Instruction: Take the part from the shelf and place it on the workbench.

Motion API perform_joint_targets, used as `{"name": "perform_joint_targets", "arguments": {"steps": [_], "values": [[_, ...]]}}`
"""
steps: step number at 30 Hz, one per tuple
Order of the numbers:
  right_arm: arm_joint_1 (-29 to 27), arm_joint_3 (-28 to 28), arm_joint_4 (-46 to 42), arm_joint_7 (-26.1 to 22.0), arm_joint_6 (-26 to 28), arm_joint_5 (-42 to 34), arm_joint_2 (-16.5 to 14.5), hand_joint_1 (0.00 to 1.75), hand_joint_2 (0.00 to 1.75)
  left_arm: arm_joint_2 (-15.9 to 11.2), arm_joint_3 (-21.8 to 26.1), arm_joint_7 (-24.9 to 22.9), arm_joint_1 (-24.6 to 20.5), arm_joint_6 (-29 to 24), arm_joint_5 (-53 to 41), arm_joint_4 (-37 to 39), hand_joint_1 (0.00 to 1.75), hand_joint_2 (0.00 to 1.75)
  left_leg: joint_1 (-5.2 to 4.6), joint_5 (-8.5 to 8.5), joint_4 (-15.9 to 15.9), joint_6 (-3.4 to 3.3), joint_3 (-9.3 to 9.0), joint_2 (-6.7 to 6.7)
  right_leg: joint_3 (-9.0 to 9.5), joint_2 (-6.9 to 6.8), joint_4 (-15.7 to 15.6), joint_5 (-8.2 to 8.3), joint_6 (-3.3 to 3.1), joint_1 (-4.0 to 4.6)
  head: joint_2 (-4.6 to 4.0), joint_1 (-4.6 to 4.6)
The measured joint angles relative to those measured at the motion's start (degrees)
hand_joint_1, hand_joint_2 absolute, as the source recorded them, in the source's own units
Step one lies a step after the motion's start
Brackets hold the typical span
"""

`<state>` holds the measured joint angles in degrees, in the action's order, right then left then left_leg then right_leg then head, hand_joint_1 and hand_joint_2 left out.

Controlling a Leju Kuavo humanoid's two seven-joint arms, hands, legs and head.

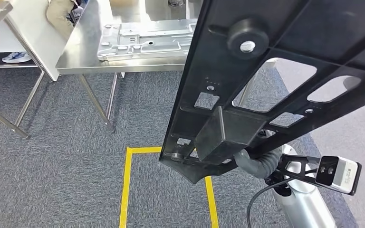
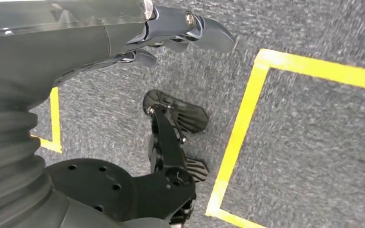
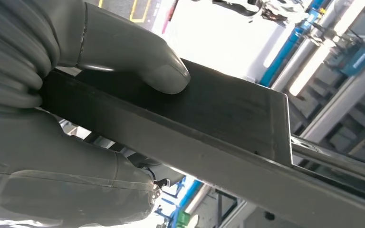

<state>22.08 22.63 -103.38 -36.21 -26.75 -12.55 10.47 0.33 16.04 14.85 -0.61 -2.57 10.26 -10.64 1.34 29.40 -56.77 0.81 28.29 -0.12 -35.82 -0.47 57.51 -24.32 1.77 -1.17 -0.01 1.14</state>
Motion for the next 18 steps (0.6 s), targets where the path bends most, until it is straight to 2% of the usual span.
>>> {"name": "perform_joint_targets", "arguments": {"steps": [2,3,4,5,7,8,9,10,12,13,14,15,16,18], "values": [[0.1,0.0,0.0,0.0,0.0,0.0,0.0,1.75,1.75,0.0,0.0,0.0,0.0,0.0,0.0,0.0,0.0,1.75,0.05,0.0,-0.4,0.83,-0.42,0.08,0.67,0.3,-0.3,0.15,-1.17,0.06,0.0,-0.03],[0.2,0.0,0.0,0.0,-0.1,0.0,0.0,1.75,1.75,0.0,0.0,0.0,0.0,0.0,0.0,0.0,0.0,1.75,0.11,0.19,-1.5,1.06,-0.35,0.11,1.2,0.41,-0.4,0.11,-1.66,0.06,-0.01,-0.08],[0.3,0.0,0.0,0.0,-0.1,0.0,0.0,1.75,1.75,0.0,0.0,0.0,-0.1,0.0,-0.1,0.0,0.0,1.75,0.19,0.87,-3.4,1.17,0.48,0.12,1.75,0.46,-0.4,-0.08,-2.09,0.17,-0.01,-0.2],[0.4,0.1,0.0,0.0,-0.2,0.0,-0.1,1.75,1.75,0.0,0.0,0.0,-0.2,0.0,-0.1,0.0,0.0,1.75,0.25,2.1,-6.4,1.18,2.12,0.13,2.15,0.48,-0.5,-0.31,-2.46,0.31,-0.01,-0.38],[0.5,0.1,0.0,0.0,-0.2,0.0,-0.1,1.75,1.75,0.0,0.0,0.0,-0.3,0.0,-0.1,0.0,0.0,1.75,0.12,5.29,-13.8,1.11,6.91,0.12,2.6,0.56,-0.5,-0.87,-3.0,0.81,-0.01,-0.74],[0.5,0.1,0.0,0.0,-0.2,0.0,-0.2,1.75,1.75,0.0,0.0,0.0,-0.3,0.0,-0.1,0.0,0.0,1.75,0.0,6.35,-16.2,0.94,8.92,0.12,2.86,0.64,-0.5,-1.18,-3.19,1.1,-0.01,-0.83],[0.5,0.1,0.0,0.0,-0.2,0.0,-0.2,1.75,1.75,0.0,0.0,0.0,-0.2,0.0,-0.1,0.0,0.0,1.75,-0.16,6.29,-16.7,0.63,10.01,0.11,3.23,0.76,-0.5,-1.51,-3.33,1.42,-0.01,-0.87],[0.5,0.1,0.1,0.1,-0.2,0.0,-0.2,1.75,1.75,0.0,0.0,0.0,-0.1,0.0,-0.1,0.0,0.0,1.75,-0.38,4.93,-15.0,0.19,10.03,0.11,3.72,0.9,-0.5,-1.87,-3.44,1.75,0.0,-0.9],[0.6,0.1,0.1,0.4,-0.2,-0.2,-0.2,1.75,1.75,0.0,0.0,0.0,0.1,0.0,0.0,0.0,0.0,1.75,-1.06,-0.41,-7.6,-1.2,7.93,-0.01,4.81,1.06,-0.5,-2.62,-3.57,2.28,0.0,-0.88],[0.6,0.2,0.2,0.7,-0.2,-0.3,-0.2,1.75,1.75,0.0,0.0,0.0,0.2,0.0,0.0,0.0,0.0,1.75,-1.47,-2.16,-4.5,-1.83,7.07,-0.11,5.26,1.11,-0.6,-2.92,-3.5,2.41,0.0,-0.76],[0.7,0.2,0.3,1.1,0.0,-0.4,-0.2,1.75,1.75,-0.1,0.0,0.0,0.1,0.0,0.0,0.0,0.0,1.75,-1.84,-3.09,-2.5,-2.4,6.49,-0.24,5.54,1.15,-0.7,-3.2,-3.28,2.4,0.0,-0.74],[0.8,0.2,0.4,1.5,0.1,-0.5,-0.2,1.75,1.75,-0.1,0.0,0.0,0.2,0.0,0.0,0.0,0.0,1.75,-2.1,-3.34,-1.5,-2.79,6.27,-0.35,5.8,1.19,-0.6,-3.27,-3.0,2.34,-0.01,-0.72],[0.8,0.2,0.5,1.9,0.4,-0.6,-0.2,1.75,1.75,-0.2,0.0,0.0,0.2,0.0,0.1,0.0,0.0,1.75,-2.21,-3.1,-1.0,-3.0,6.08,-0.37,6.01,1.24,-0.4,-3.19,-2.62,2.28,-0.01,-0.7],[0.9,0.2,0.7,2.3,1.0,-0.8,-0.3,1.75,1.75,-0.1,0.0,0.1,0.3,0.0,0.1,0.0,0.0,1.75,-1.91,-3.92,0.2,-3.31,4.7,-0.28,6.15,1.24,0.8,-3.48,-1.94,2.24,0.0,-0.86]]}}
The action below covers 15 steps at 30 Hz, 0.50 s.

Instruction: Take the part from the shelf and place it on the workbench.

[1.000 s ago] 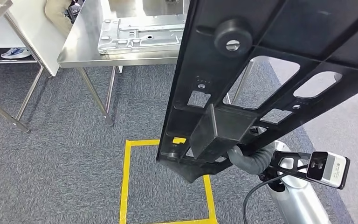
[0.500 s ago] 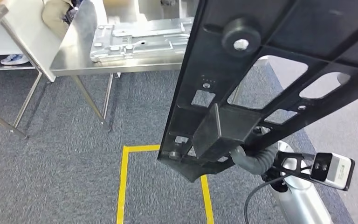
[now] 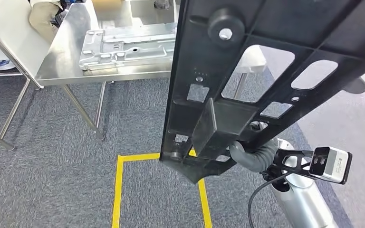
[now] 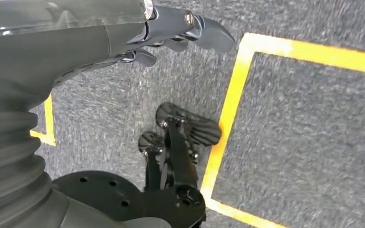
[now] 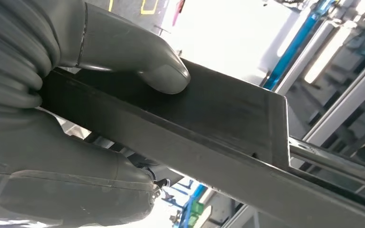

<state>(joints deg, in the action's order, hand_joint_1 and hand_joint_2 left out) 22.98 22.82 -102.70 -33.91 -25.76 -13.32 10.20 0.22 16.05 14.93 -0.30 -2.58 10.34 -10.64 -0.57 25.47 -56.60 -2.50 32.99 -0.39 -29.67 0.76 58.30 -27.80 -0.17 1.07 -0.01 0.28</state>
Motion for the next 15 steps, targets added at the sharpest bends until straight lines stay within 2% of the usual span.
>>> {"name": "perform_joint_targets", "arguments": {"steps": [2,4,5,6,7,9,10,11,12,15], "values": [[0.2,0.0,0.0,0.1,0.5,-0.1,0.0,1.75,1.75,0.1,0.0,0.0,-0.1,0.0,0.0,0.0,0.0,1.75,0.35,-0.14,0.5,-0.14,-1.19,0.13,-1.94,-0.06,3.8,-1.92,0.74,-0.25,0.01,0.11],[0.3,0.0,0.2,0.1,0.7,-0.1,0.0,1.75,1.75,0.1,0.0,0.0,-0.3,0.0,0.0,0.0,0.0,1.75,0.45,0.31,0.5,-0.13,-1.58,0.15,-6.41,-0.11,10.7,-4.8,1.58,-0.9,0.01,0.32],[0.2,0.0,0.3,0.2,0.8,-0.1,0.0,1.75,1.75,0.1,0.0,0.0,-0.3,0.0,0.0,0.0,0.0,1.75,0.54,0.62,0.5,-0.01,-1.77,0.12,-8.56,-0.13,13.5,-5.65,1.99,-1.29,0.01,0.31],[0.1,0.0,0.3,0.2,0.8,-0.1,0.0,1.75,1.75,0.1,0.0,0.0,-0.2,0.0,0.0,0.0,0.0,1.75,0.67,0.99,0.5,0.16,-2.09,0.09,-9.92,-0.18,14.5,-5.56,2.38,-1.65,0.01,0.32],[0.1,0.0,0.4,0.2,0.8,-0.1,0.0,1.75,1.75,0.2,0.0,0.0,-0.2,0.0,0.0,0.0,0.0,1.75,0.85,1.4,0.4,0.38,-2.54,0.05,-10.24,-0.25,13.4,-4.34,2.72,-1.99,0.0,0.32],[0.1,0.0,0.5,0.3,0.9,-0.1,0.0,1.75,1.75,0.3,0.0,0.0,0.0,0.0,0.0,0.0,0.0,1.75,1.2,2.5,0.3,0.99,-3.76,0.01,-8.29,-0.57,6.1,0.98,3.23,-2.57,-0.01,0.36],[0.1,0.0,0.5,0.3,0.9,-0.1,0.0,1.75,1.75,0.3,0.0,0.0,0.0,0.0,0.0,0.0,0.0,1.75,1.29,3.06,0.3,1.38,-4.35,0.0,-7.17,-0.74,2.6,2.94,3.21,-2.62,-0.01,0.39],[0.1,0.0,0.5,0.3,1.0,-0.1,0.0,1.75,1.75,0.3,0.0,0.0,-0.1,0.0,0.0,0.0,0.0,1.75,1.32,3.55,0.2,1.8,-4.7,0.0,-6.39,-0.88,0.1,4.18,2.9,-2.58,-0.01,0.42],[0.1,0.0,0.5,0.3,1.1,0.0,0.0,1.75,1.75,0.3,0.0,0.0,-0.2,0.0,-0.1,0.0,0.0,1.75,1.3,3.9,0.3,2.24,-4.95,0.02,-6.08,-0.92,-1.0,4.58,2.43,-2.45,-0.01,0.43],[0.1,0.0,0.5,0.6,1.7,0.3,0.0,1.75,1.75,0.3,0.0,0.1,-0.5,0.0,-0.2,0.0,0.0,1.75,1.29,3.9,-0.9,3.32,-5.14,0.08,-5.27,-0.75,-1.3,4.03,0.9,-2.4,-0.01,0.39]]}}
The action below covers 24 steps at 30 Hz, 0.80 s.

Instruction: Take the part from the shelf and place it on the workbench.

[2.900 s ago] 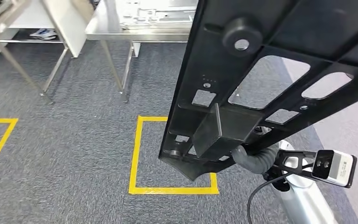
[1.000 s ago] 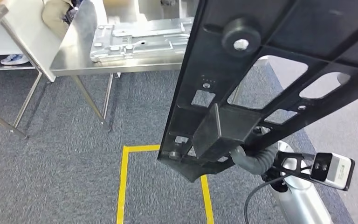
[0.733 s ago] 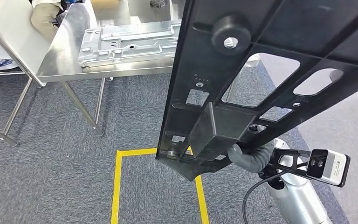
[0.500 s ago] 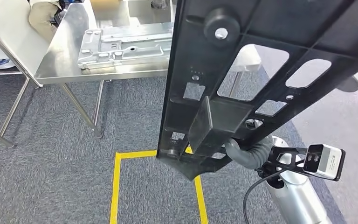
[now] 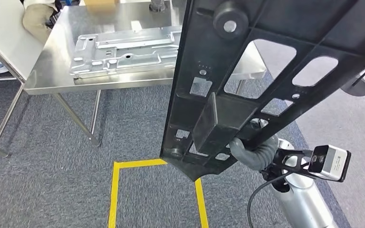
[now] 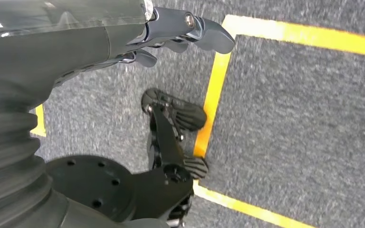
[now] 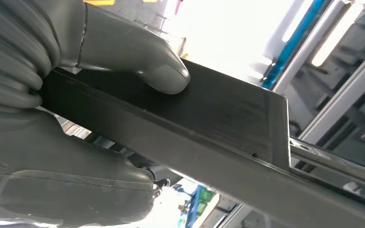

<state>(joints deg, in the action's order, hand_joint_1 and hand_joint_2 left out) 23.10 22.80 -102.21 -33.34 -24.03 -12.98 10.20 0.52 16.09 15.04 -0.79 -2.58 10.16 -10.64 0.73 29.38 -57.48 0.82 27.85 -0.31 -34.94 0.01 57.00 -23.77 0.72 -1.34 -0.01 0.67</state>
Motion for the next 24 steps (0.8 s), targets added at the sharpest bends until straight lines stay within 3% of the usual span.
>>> {"name": "perform_joint_targets", "arguments": {"steps": [2,5,6,7,8,10,12,16,18,20,21,22,23,24], "values": [[0.3,0.0,0.0,0.3,0.5,0.2,0.0,1.75,1.75,0.0,0.0,0.0,-0.1,0.0,0.0,0.0,0.0,1.75,0.13,0.35,-4.8,0.36,2.49,0.02,1.07,0.01,-0.3,-0.52,-0.69,-0.06,0.01,-0.2],[0.5,0.0,0.4,0.7,0.6,0.0,0.0,1.75,1.75,0.1,0.0,0.0,-0.2,0.0,-0.1,0.0,0.0,1.75,0.2,4.38,-15.3,0.71,9.9,0.02,2.32,0.04,-0.4,-1.69,-1.21,0.21,0.01,-0.46],[0.5,0.0,0.6,0.8,0.6,-0.1,0.0,1.75,1.75,0.1,0.0,0.0,-0.1,0.0,-0.1,0.0,0.0,1.75,0.2,5.51,-16.7,0.67,11.59,0.02,2.87,0.12,-0.4,-2.17,-1.27,0.31,0.01,-0.48],[0.5,0.0,0.8,0.8,0.6,-0.2,0.0,1.75,1.75,0.1,0.0,0.0,0.1,0.0,-0.1,0.0,0.0,1.75,0.19,5.55,-16.2,0.53,12.35,0.02,3.52,0.21,-0.4,-2.68,-1.26,0.4,0.01,-0.51],[0.5,0.0,1.0,0.9,0.6,-0.3,0.0,1.75,1.75,0.1,0.0,0.0,0.2,0.0,-0.1,0.0,0.0,1.75,0.18,4.15,-13.8,0.33,12.1,0.02,4.25,0.3,-0.4,-3.2,-1.22,0.47,0.01,-0.54],[0.5,0.0,1.2,0.9,0.6,-0.5,0.0,1.75,1.75,0.1,0.0,0.0,0.3,0.0,-0.1,0.0,0.0,1.75,-0.04,-1.75,-6.1,-0.27,10.31,0.0,5.69,0.37,-0.3,-4.35,-0.92,0.64,0.0,-0.58],[0.5,0.0,1.4,0.9,0.5,-0.6,0.0,1.75,1.75,0.1,0.0,0.0,0.4,0.0,-0.1,0.0,0.0,1.75,-0.42,-5.62,-1.5,-1.03,9.07,-0.02,6.53,0.47,-0.4,-5.37,-0.29,0.79,0.0,-0.62],[0.4,-0.1,1.4,0.9,0.6,-1.0,0.3,1.75,1.75,0.2,0.0,0.0,0.4,-0.1,-0.2,0.0,0.0,1.75,-0.36,-5.67,-0.3,-2.53,7.53,-0.05,6.64,0.51,1.5,-5.64,1.1,0.82,0.01,-0.61],[0.4,-0.1,1.3,1.0,0.6,-1.2,0.5,1.75,1.75,0.2,0.0,0.0,0.3,-0.2,-0.3,0.0,0.0,1.75,-0.31,-5.22,-0.1,-3.08,6.65,-0.04,3.6,0.4,6.9,-7.36,1.53,0.69,0.01,-0.46],[0.1,-0.2,1.2,1.2,0.7,-1.5,0.7,1.75,1.75,0.2,0.0,0.0,0.2,-0.1,-0.4,0.0,0.0,1.75,-0.49,-4.48,-0.1,-3.39,6.05,-0.07,-1.48,0.36,14.2,-10.47,1.85,0.64,0.01,-0.37],[-0.1,-0.2,1.2,1.3,0.8,-1.6,0.8,1.75,1.75,0.3,0.0,0.0,0.2,-0.1,-0.4,0.0,0.0,1.75,-0.61,-4.06,-0.1,-3.45,5.65,-0.11,-3.41,0.36,16.2,-11.41,1.86,0.63,0.01,-0.36],[-0.2,-0.2,1.2,1.4,0.9,-1.6,1.0,1.75,1.75,0.3,0.0,0.0,0.3,-0.1,-0.5,0.0,0.0,1.75,-0.74,-3.6,-0.1,-3.49,5.11,-0.15,-4.4,0.35,16.3,-11.18,1.76,0.67,0.01,-0.35],[-0.3,-0.2,1.2,1.4,0.9,-1.6,1.1,1.75,1.75,0.3,0.0,0.0,0.3,-0.1,-0.5,0.0,0.0,1.75,-0.89,-3.09,-0.1,-3.49,4.4,-0.18,-4.3,0.35,14.2,-9.5,1.48,0.78,0.01,-0.34],[-0.4,-0.2,1.2,1.5,1.0,-1.6,1.2,1.75,1.75,0.3,0.0,0.0,0.4,-0.1,-0.5,0.0,0.0,1.75,-1.05,-2.55,-0.1,-3.49,3.63,-0.19,-3.4,0.33,10.4,-6.66,1.02,0.98,0.01,-0.35]]}}
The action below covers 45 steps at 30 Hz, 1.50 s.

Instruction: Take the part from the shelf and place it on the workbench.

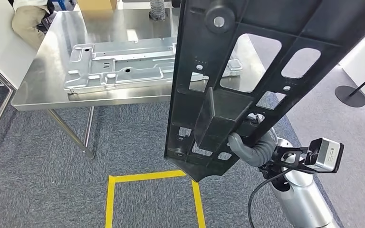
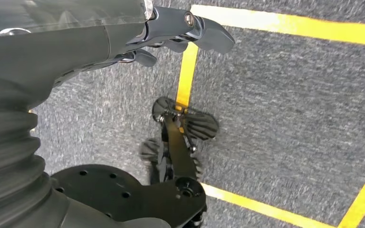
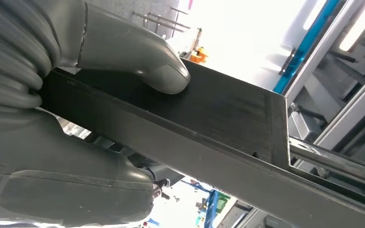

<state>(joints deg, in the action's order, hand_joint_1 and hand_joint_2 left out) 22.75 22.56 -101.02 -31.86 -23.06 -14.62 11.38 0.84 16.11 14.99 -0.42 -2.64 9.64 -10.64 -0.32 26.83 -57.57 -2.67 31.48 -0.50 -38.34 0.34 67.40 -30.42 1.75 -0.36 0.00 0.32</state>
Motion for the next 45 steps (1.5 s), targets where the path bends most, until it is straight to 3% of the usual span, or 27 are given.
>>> {"name": "perform_joint_targets", "arguments": {"steps": [1,3,5,7,9,12,13,14,16,18,21,23,27,28,29,32,34,38,40,42,43,44,45], "values": [[0.0,0.0,0.0,0.0,0.1,0.0,0.1,1.75,1.75,0.1,0.0,0.0,0.0,0.0,0.0,0.0,0.0,1.75,-0.11,0.52,0.0,0.04,-0.63,0.02,1.06,-0.01,-4.0,3.07,-0.58,0.28,0.0,-0.02],[-0.1,-0.1,0.0,0.0,0.3,0.0,0.2,1.75,1.75,0.3,0.0,0.0,-0.1,0.0,0.0,0.0,0.0,1.75,-0.21,1.25,0.2,0.39,-1.31,-0.03,2.38,-0.08,-9.4,6.54,-1.57,0.83,-0.01,-0.23],[-0.2,-0.2,-0.1,0.0,0.4,0.1,0.2,1.75,1.75,0.3,0.0,0.0,-0.4,0.0,0.0,0.0,0.0,1.75,-0.23,1.34,0.2,0.98,-1.66,-0.05,2.66,-0.09,-10.6,6.73,-2.12,1.01,-0.01,-0.45],[-0.3,-0.3,-0.2,0.1,0.5,0.1,0.3,1.75,1.75,0.4,0.0,0.0,-0.4,0.0,-0.1,0.0,0.0,1.75,-0.25,1.57,-1.0,1.61,-1.67,0.05,3.75,-0.04,-11.3,6.85,-2.55,0.63,-0.01,-0.5],[-0.4,-0.3,-0.3,0.1,0.4,0.2,0.4,1.75,1.75,0.4,0.0,0.0,-0.5,0.0,-0.1,0.0,0.0,1.75,-0.06,2.95,-5.7,2.19,0.61,0.1,4.98,-0.05,-11.7,6.43,-2.82,0.25,-0.01,-0.65],[-0.6,-0.3,-0.3,0.0,0.3,0.2,0.5,1.75,1.75,0.4,0.0,0.0,-0.4,0.0,-0.1,0.0,0.0,1.75,0.6,7.24,-15.7,3.0,7.14,0.12,6.11,-0.05,-11.7,5.31,-2.76,0.1,-0.01,-0.78],[-0.7,-0.3,-0.2,0.0,0.3,0.2,0.6,1.75,1.75,0.4,0.0,0.0,-0.4,0.0,-0.1,0.0,0.0,1.75,0.81,7.55,-16.4,3.25,8.27,0.13,6.6,-0.02,-11.7,4.86,-2.62,0.0,-0.01,-0.78],[-0.8,-0.3,-0.1,-0.1,0.2,0.2,0.6,1.75,1.75,0.4,0.0,0.0,-0.3,0.0,-0.1,0.0,0.0,1.75,1.03,6.53,-15.0,3.49,8.37,0.14,7.19,0.04,-11.6,4.37,-2.42,-0.15,-0.01,-0.79],[-0.8,-0.3,0.0,-0.2,0.1,0.2,0.6,1.75,1.75,0.4,0.0,0.0,-0.1,0.0,-0.1,0.0,0.0,1.75,1.46,1.15,-7.4,3.83,6.24,0.24,8.48,0.1,-11.4,3.23,-1.83,-0.43,-0.02,-0.8],[-0.8,-0.3,0.1,-0.3,0.1,0.2,0.6,1.75,1.75,0.4,0.0,0.0,-0.1,0.0,-0.1,0.0,0.0,1.75,1.44,-2.32,-1.8,3.57,4.54,0.37,9.29,0.11,-11.1,2.16,-1.01,-0.49,-0.01,-0.89],[-0.9,-0.3,0.1,-0.5,0.2,0.7,0.6,1.75,1.75,0.4,0.0,0.0,-0.2,0.1,-0.1,0.0,0.0,1.75,1.17,-2.62,-1.1,2.17,4.02,0.3,9.56,0.04,-10.5,1.61,0.2,-0.5,-0.01,-0.96],[-0.9,-0.3,0.1,-0.7,0.3,1.0,0.6,1.75,1.75,0.4,0.0,0.0,-0.1,0.1,-0.1,0.0,0.0,1.75,1.2,-2.43,-0.9,1.48,3.44,0.24,8.32,-0.03,-7.9,1.34,0.63,-0.66,0.0,-0.9],[-0.9,-0.2,0.2,-0.9,0.3,1.1,0.6,1.75,1.75,0.4,0.1,0.0,-0.2,0.1,-0.1,0.0,0.0,1.75,0.83,-1.42,-0.7,0.57,2.48,0.12,-0.61,-0.09,5.6,-3.52,0.99,-0.7,-0.01,-0.81],[-0.9,-0.2,0.2,-0.9,0.3,1.1,0.6,1.75,1.75,0.4,0.1,0.0,-0.2,0.1,-0.1,0.0,0.0,1.75,0.62,-1.05,-0.7,0.47,2.07,0.07,-2.1,-0.09,6.8,-3.81,0.82,-0.59,-0.01,-0.81],[-0.9,-0.2,0.2,-0.9,0.3,1.1,0.6,1.75,1.75,0.4,0.1,0.0,-0.2,0.1,-0.1,0.0,0.0,1.75,0.37,-0.65,-0.7,0.38,1.53,0.02,-2.53,-0.09,6.0,-2.82,0.47,-0.4,-0.01,-0.81],[-0.9,-0.2,0.1,-0.9,0.3,1.1,0.6,1.75,1.75,0.5,0.1,0.0,-0.1,0.1,-0.1,0.0,0.0,1.75,-0.35,0.65,-0.6,0.28,-0.39,-0.03,0.53,-0.05,-4.7,4.67,-1.8,0.8,-0.01,-0.95],[-0.9,-0.2,0.0,-1.0,0.2,1.1,0.6,1.75,1.75,0.6,0.1,0.0,-0.2,0.1,-0.1,0.0,0.0,1.75,-0.47,1.21,-0.3,0.61,-1.12,-0.09,1.97,0.12,-9.2,6.65,-3.01,1.54,-0.01,-1.12],[-1.2,-0.3,-0.4,-1.0,0.3,1.5,0.6,1.75,1.75,0.6,0.1,0.0,-0.3,0.1,-0.4,0.0,0.0,1.75,-0.58,1.43,-2.0,1.74,-1.68,0.01,4.4,0.17,-11.5,6.83,-3.54,1.11,-0.01,-1.21],[-1.3,-0.3,-0.7,-1.0,0.3,1.8,0.6,1.75,1.75,0.6,0.1,0.0,-0.4,0.1,-0.6,0.0,0.0,1.75,-0.29,3.82,-7.0,2.3,0.84,0.04,5.66,0.04,-12.1,6.62,-3.46,0.71,-0.01,-1.34],[-1.7,-0.2,-0.8,-1.1,0.3,2.0,0.6,1.75,1.75,0.6,0.1,0.0,-0.4,0.1,-0.6,0.0,0.0,1.75,0.26,6.86,-13.8,3.05,5.31,0.06,6.12,0.01,-12.0,6.02,-3.34,0.58,-0.01,-1.48],[-1.9,-0.2,-0.8,-1.1,0.3,2.0,0.6,1.75,1.75,0.6,0.1,0.0,-0.4,0.1,-0.6,0.0,0.0,1.75,0.54,7.43,-15.7,3.36,6.95,0.07,6.39,0.03,-12.0,5.67,-3.2,0.5,-0.01,-1.48],[-2.2,-0.2,-0.8,-1.1,0.3,2.0,0.6,1.75,1.75,0.5,0.1,-0.1,-0.3,0.1,-0.6,0.0,0.0,1.75,0.79,6.77,-15.6,3.61,7.67,0.09,6.74,0.08,-11.9,5.26,-3.01,0.36,-0.01,-1.49],[-2.4,-0.2,-0.8,-1.1,0.3,2.0,0.6,1.75,1.75,0.5,0.1,-0.1,-0.2,0.1,-0.6,0.0,0.0,1.75,1.04,4.77,-13.3,3.88,7.3,0.12,7.2,0.14,-11.7,4.78,-2.76,0.19,-0.01,-1.5]]}}
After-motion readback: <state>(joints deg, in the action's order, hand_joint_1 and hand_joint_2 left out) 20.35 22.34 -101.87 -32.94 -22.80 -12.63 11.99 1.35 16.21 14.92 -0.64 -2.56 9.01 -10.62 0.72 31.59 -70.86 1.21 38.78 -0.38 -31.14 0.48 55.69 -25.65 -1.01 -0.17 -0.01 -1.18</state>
